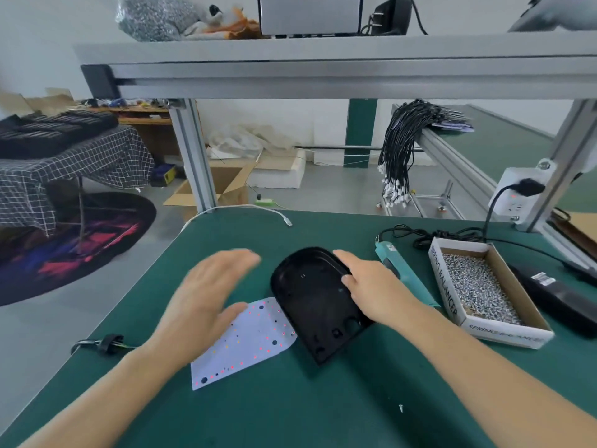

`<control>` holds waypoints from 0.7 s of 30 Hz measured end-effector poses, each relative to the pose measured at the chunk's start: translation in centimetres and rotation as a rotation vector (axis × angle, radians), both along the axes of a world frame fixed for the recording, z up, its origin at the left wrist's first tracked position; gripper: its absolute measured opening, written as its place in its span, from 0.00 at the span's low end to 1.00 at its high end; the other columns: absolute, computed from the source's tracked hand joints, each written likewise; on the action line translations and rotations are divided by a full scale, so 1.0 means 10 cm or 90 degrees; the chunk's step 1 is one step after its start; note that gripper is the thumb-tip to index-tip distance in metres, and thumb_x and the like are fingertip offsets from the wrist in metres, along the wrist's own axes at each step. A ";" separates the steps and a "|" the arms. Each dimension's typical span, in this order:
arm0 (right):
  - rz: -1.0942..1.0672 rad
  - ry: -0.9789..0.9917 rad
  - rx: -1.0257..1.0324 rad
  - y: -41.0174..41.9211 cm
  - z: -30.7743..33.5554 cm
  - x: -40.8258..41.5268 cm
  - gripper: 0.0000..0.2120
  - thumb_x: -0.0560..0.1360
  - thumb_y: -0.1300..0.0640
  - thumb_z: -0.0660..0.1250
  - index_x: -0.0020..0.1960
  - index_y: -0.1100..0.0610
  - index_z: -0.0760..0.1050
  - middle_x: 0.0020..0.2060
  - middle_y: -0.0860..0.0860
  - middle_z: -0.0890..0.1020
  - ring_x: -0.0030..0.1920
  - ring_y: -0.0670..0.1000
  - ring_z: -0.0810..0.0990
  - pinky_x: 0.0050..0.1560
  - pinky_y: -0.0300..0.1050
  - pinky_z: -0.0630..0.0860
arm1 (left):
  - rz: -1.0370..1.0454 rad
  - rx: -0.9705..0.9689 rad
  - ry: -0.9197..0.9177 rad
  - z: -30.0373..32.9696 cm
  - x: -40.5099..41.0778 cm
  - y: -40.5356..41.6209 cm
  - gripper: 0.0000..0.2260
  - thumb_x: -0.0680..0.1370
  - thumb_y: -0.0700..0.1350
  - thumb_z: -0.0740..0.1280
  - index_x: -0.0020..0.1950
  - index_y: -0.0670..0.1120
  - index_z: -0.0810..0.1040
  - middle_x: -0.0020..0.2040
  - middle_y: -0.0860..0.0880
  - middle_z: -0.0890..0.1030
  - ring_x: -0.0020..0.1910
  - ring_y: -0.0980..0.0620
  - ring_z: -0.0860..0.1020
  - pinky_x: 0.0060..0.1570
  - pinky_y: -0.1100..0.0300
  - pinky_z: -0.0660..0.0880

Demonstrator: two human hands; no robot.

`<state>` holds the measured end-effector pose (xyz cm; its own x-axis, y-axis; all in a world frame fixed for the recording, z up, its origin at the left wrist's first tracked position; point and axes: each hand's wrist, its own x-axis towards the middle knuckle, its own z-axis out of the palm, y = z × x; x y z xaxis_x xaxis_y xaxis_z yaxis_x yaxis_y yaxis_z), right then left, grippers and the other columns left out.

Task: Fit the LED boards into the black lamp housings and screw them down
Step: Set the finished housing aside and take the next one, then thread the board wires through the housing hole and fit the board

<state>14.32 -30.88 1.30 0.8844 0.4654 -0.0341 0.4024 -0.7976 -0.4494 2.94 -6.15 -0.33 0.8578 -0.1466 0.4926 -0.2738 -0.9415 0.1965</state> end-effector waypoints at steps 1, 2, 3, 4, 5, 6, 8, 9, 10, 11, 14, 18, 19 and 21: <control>-0.018 0.004 -0.017 -0.04 -0.03 -0.01 0.22 0.80 0.63 0.55 0.72 0.51 0.61 0.37 0.50 0.77 0.38 0.53 0.76 0.41 0.48 0.74 | 0.116 -0.110 0.105 -0.03 -0.09 0.11 0.33 0.71 0.49 0.74 0.73 0.54 0.65 0.70 0.53 0.69 0.70 0.51 0.65 0.68 0.52 0.63; -0.036 0.011 -0.035 -0.08 -0.06 -0.02 0.21 0.80 0.64 0.55 0.72 0.53 0.62 0.37 0.50 0.76 0.38 0.54 0.76 0.40 0.48 0.73 | 0.219 -0.185 0.237 -0.06 -0.19 0.21 0.42 0.66 0.58 0.76 0.75 0.54 0.60 0.73 0.54 0.66 0.73 0.52 0.61 0.71 0.51 0.60; -0.047 0.012 -0.051 -0.12 -0.07 -0.03 0.22 0.80 0.65 0.54 0.72 0.54 0.61 0.36 0.51 0.75 0.37 0.54 0.76 0.39 0.47 0.73 | 0.279 -0.182 0.357 -0.09 -0.28 0.29 0.51 0.59 0.66 0.73 0.77 0.53 0.56 0.75 0.54 0.62 0.75 0.53 0.58 0.73 0.50 0.56; -0.051 0.009 -0.067 -0.13 -0.09 -0.04 0.23 0.79 0.66 0.54 0.73 0.55 0.60 0.36 0.51 0.75 0.37 0.54 0.75 0.38 0.47 0.72 | 0.300 -0.144 0.437 -0.11 -0.35 0.33 0.57 0.54 0.72 0.68 0.78 0.51 0.54 0.76 0.55 0.60 0.75 0.53 0.56 0.73 0.51 0.54; -0.054 0.003 -0.081 -0.13 -0.09 -0.04 0.24 0.79 0.66 0.54 0.74 0.54 0.58 0.37 0.52 0.75 0.37 0.54 0.75 0.37 0.47 0.72 | 0.291 -0.112 0.466 -0.14 -0.38 0.34 0.60 0.51 0.73 0.65 0.78 0.51 0.53 0.75 0.56 0.59 0.75 0.54 0.55 0.73 0.53 0.53; -0.056 -0.001 -0.093 -0.13 -0.09 -0.04 0.25 0.79 0.66 0.54 0.74 0.54 0.57 0.38 0.53 0.76 0.37 0.54 0.75 0.37 0.47 0.72 | 0.269 -0.114 0.465 -0.15 -0.39 0.33 0.60 0.50 0.73 0.64 0.78 0.51 0.53 0.73 0.58 0.61 0.74 0.55 0.56 0.72 0.54 0.55; -0.060 -0.003 -0.114 -0.10 -0.08 -0.06 0.25 0.79 0.65 0.54 0.74 0.54 0.56 0.41 0.53 0.76 0.40 0.55 0.77 0.37 0.46 0.72 | 0.230 -0.165 0.471 -0.10 -0.32 0.29 0.57 0.50 0.68 0.69 0.77 0.51 0.56 0.63 0.61 0.67 0.64 0.58 0.64 0.62 0.60 0.63; -0.062 -0.007 -0.120 -0.08 -0.07 -0.07 0.24 0.79 0.63 0.55 0.74 0.54 0.56 0.43 0.53 0.76 0.42 0.55 0.77 0.38 0.46 0.72 | 0.223 -0.180 0.485 -0.08 -0.27 0.27 0.55 0.51 0.65 0.72 0.75 0.50 0.59 0.58 0.60 0.69 0.59 0.58 0.66 0.56 0.62 0.66; -0.062 -0.013 -0.124 -0.08 -0.05 -0.08 0.24 0.80 0.61 0.55 0.74 0.53 0.55 0.47 0.53 0.76 0.45 0.55 0.77 0.40 0.46 0.72 | 0.228 -0.189 0.507 -0.05 -0.23 0.26 0.52 0.51 0.61 0.74 0.73 0.50 0.62 0.55 0.58 0.70 0.56 0.56 0.69 0.52 0.62 0.68; -0.061 -0.023 -0.125 -0.07 -0.03 -0.09 0.24 0.80 0.59 0.56 0.75 0.53 0.54 0.53 0.54 0.75 0.50 0.55 0.76 0.43 0.46 0.72 | 0.241 -0.209 0.533 -0.02 -0.19 0.26 0.47 0.51 0.58 0.77 0.68 0.49 0.66 0.52 0.55 0.71 0.53 0.55 0.72 0.50 0.61 0.70; -0.035 -0.108 -0.116 -0.06 -0.01 -0.13 0.26 0.80 0.53 0.59 0.75 0.52 0.55 0.67 0.53 0.67 0.65 0.55 0.68 0.59 0.48 0.68 | 0.232 -0.318 0.572 0.09 -0.14 0.23 0.28 0.53 0.43 0.80 0.49 0.42 0.75 0.44 0.48 0.82 0.40 0.51 0.79 0.41 0.58 0.76; 0.033 -0.052 0.192 0.06 0.12 -0.23 0.33 0.76 0.47 0.67 0.76 0.51 0.58 0.71 0.47 0.65 0.71 0.48 0.64 0.68 0.44 0.62 | 0.155 -0.427 0.363 0.38 -0.12 0.25 0.05 0.68 0.34 0.76 0.39 0.40 0.81 0.34 0.47 0.82 0.33 0.51 0.77 0.33 0.61 0.71; 0.042 0.035 0.298 0.11 0.18 -0.26 0.35 0.73 0.48 0.70 0.75 0.51 0.58 0.70 0.46 0.68 0.69 0.46 0.67 0.69 0.44 0.64 | 0.115 -0.509 0.317 0.51 -0.12 0.24 0.04 0.69 0.33 0.74 0.41 0.40 0.83 0.37 0.46 0.84 0.34 0.51 0.79 0.34 0.63 0.75; 0.066 0.212 0.468 0.21 0.30 -0.32 0.36 0.71 0.51 0.75 0.74 0.51 0.62 0.65 0.45 0.75 0.64 0.43 0.74 0.66 0.45 0.71 | 0.014 -0.629 0.277 0.74 -0.12 0.14 0.09 0.67 0.37 0.73 0.47 0.43 0.85 0.43 0.45 0.86 0.37 0.52 0.83 0.38 0.63 0.80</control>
<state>11.10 -28.78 4.28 0.8328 0.5506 0.0579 0.2107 -0.2186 -0.9528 1.77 -4.71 7.06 0.9854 0.1661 0.0362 0.0185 -0.3163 0.9485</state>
